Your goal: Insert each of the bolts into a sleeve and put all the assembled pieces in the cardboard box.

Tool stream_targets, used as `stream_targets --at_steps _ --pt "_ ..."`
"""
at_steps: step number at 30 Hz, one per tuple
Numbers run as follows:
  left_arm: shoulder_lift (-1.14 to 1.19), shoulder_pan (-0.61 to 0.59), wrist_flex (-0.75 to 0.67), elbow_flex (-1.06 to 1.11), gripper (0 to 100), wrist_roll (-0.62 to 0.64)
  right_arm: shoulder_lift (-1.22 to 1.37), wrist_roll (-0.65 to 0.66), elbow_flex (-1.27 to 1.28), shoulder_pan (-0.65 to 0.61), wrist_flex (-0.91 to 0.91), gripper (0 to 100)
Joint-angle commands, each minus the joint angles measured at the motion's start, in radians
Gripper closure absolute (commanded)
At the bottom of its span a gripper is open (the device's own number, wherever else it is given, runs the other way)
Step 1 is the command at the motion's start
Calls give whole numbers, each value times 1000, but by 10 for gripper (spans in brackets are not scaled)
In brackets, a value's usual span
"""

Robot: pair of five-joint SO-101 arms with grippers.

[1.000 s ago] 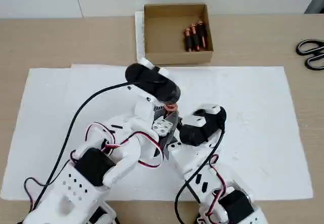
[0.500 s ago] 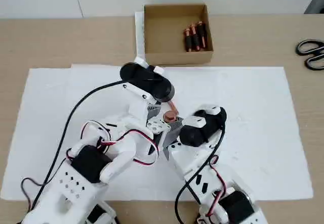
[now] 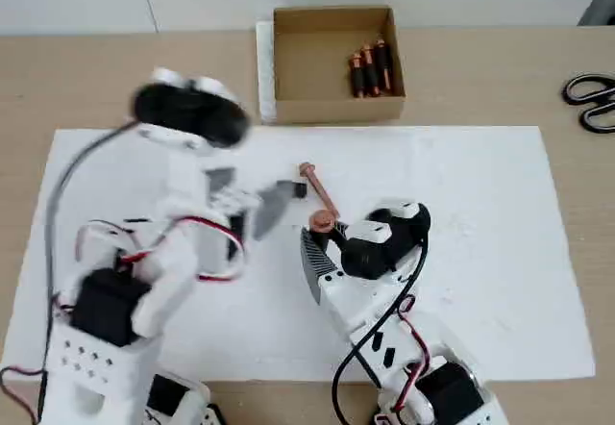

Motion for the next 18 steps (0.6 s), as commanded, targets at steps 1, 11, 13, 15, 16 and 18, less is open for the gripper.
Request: stream_targets --at_steps 1,11,13,15,16,18 --pt "-5 -190 0 -93 757 0 -8 -2 -12 2 -1 995" --pt "-3 -842 5 -93 758 2 1 91 -37 182 -101 995" --pt "-3 -922 18 -41 758 0 15 127 -80 226 -143 995" --pt "2 -968 14 27 758 -12 71 163 -149 254 -153 995" --pt "2 -971 14 62 758 -38 116 175 -195 271 -153 995" --pt "-2 -970 14 139 758 -106 242 183 -307 303 -168 995"
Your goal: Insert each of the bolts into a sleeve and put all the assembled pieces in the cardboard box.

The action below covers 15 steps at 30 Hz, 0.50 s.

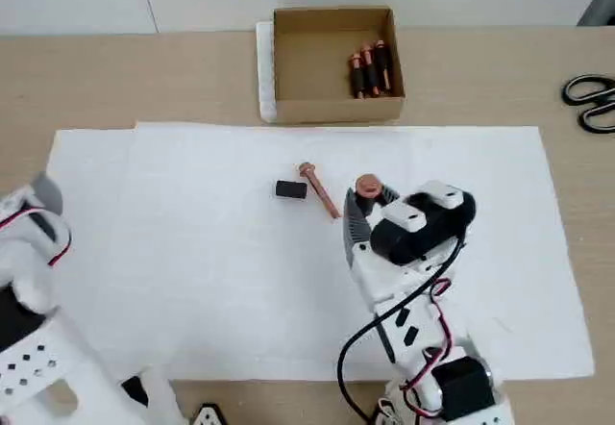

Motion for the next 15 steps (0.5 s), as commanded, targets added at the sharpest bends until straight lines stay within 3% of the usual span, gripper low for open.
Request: stream_targets --at_steps 1,8,15 --pt "-3 -21 2 99 758 -91 203 25 -253 56 -61 995" --pt "-3 -28 -23 265 759 -157 819 23 -740 137 -206 995" --pt "-3 -25 -25 295 759 -158 1383 18 -1119 147 -363 995"
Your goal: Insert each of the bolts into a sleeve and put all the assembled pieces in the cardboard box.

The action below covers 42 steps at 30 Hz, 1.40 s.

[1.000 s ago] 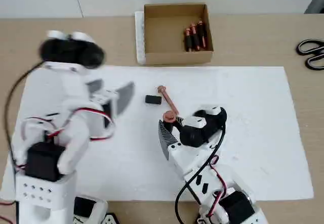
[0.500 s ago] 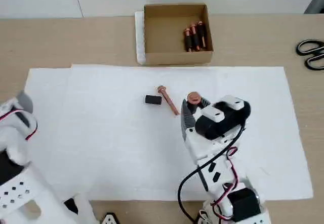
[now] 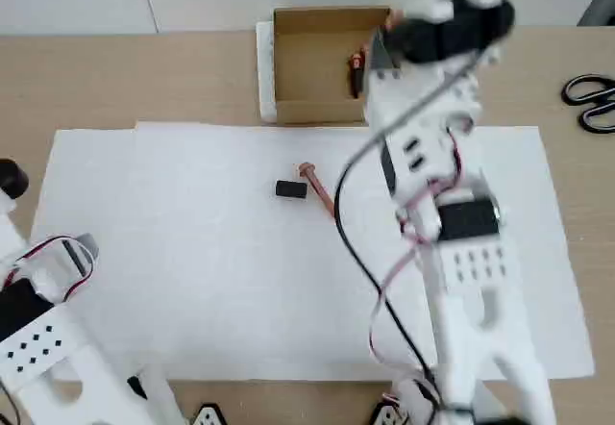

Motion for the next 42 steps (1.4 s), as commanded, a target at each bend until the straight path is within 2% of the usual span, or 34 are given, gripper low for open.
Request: stream_targets --at_steps 1,13,21,26,35,42 --pt "-3 0 -25 -1 759 -5 286 2 -232 -2 -99 995" --pt "-3 2 -20 1 760 2 995 2 -671 -4 -274 995" --pt "-3 2 -21 1 760 2 1308 2 -914 -4 -302 991" --pt "-3 3 -23 2 760 2 1412 3 -1023 -12 -294 990" --pt "-3 3 -80 85 760 2 1448 3 -1045 -25 -265 988" --pt "-5 3 -80 82 760 2 1445 2 -1045 -38 -199 849"
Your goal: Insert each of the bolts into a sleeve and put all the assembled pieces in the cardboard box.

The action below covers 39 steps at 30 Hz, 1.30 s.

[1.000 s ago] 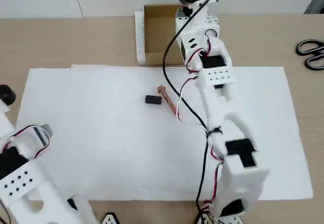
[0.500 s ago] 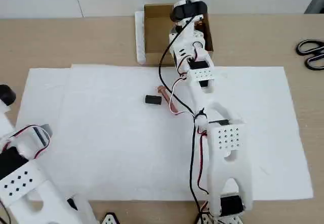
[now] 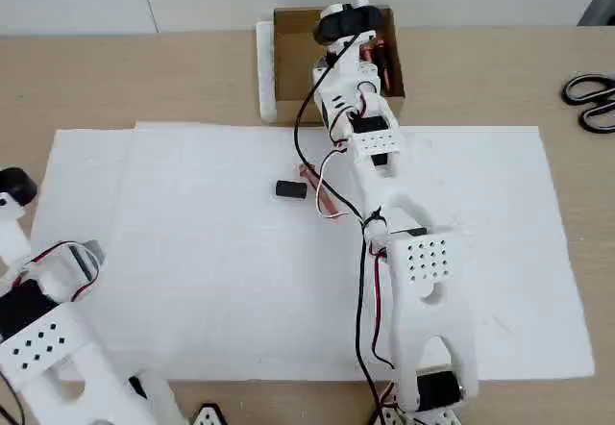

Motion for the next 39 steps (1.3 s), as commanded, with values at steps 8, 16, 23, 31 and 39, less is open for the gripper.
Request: stream_targets --at_steps 8,16,23,31,39 --pt "-5 3 -21 -5 760 2 -73 2 -189 -1 90 847" --pt "-5 3 -17 -5 760 2 -200 2 -368 -35 441 847" --pt "-5 -3 -15 -5 760 34 -401 2 -430 -77 952 847" --pt "-5 -2 -18 1 760 38 -441 6 -428 -185 1491 846" --pt "-5 -3 -20 1 760 38 -263 21 -419 -200 1491 845"
